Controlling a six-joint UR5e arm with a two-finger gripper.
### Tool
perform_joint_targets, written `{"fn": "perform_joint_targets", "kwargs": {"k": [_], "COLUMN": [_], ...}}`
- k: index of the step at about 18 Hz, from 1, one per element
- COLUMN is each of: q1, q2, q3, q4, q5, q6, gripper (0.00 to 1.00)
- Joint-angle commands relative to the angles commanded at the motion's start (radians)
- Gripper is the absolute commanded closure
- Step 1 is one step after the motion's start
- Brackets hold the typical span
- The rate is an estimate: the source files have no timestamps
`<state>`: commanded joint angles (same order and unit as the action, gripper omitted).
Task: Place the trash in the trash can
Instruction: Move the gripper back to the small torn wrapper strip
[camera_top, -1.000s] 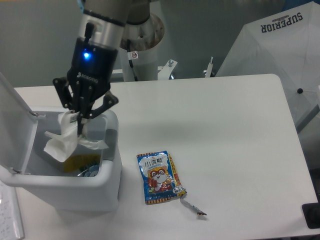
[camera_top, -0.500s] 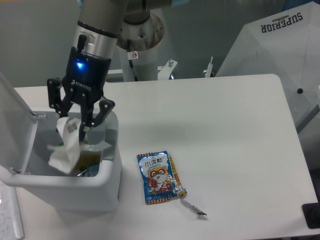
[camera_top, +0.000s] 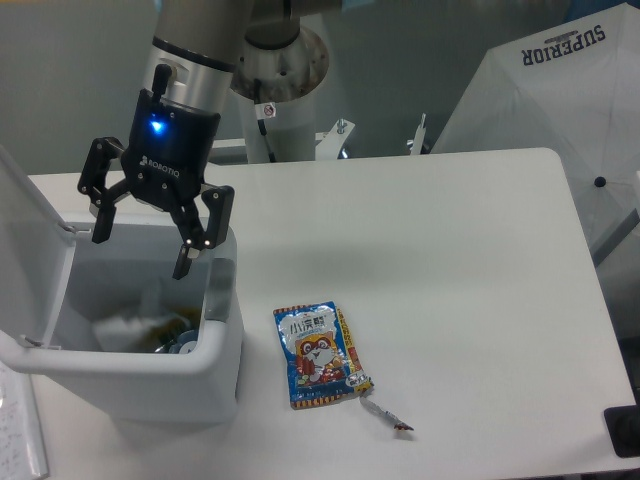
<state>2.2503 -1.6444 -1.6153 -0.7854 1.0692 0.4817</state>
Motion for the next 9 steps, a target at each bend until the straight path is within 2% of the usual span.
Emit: {"fn": "perform_joint_targets", "kwargs": {"k": [2, 4, 6, 9], "q1": [0.003, 0.038, 0.142, 0.247], "q2": [0.005, -0.001, 0.003, -0.002], "q3": [0.009, 0.015, 0.011, -0.015], "q4": [-0.002, 0.000, 0.000, -0.002], "q5": [0.002, 0.000, 0.000, 0.003], "q6": [-0.012, -0.076, -0.152, -0.209], "gripper": [0.00, 0.00, 0.00, 0.00]}}
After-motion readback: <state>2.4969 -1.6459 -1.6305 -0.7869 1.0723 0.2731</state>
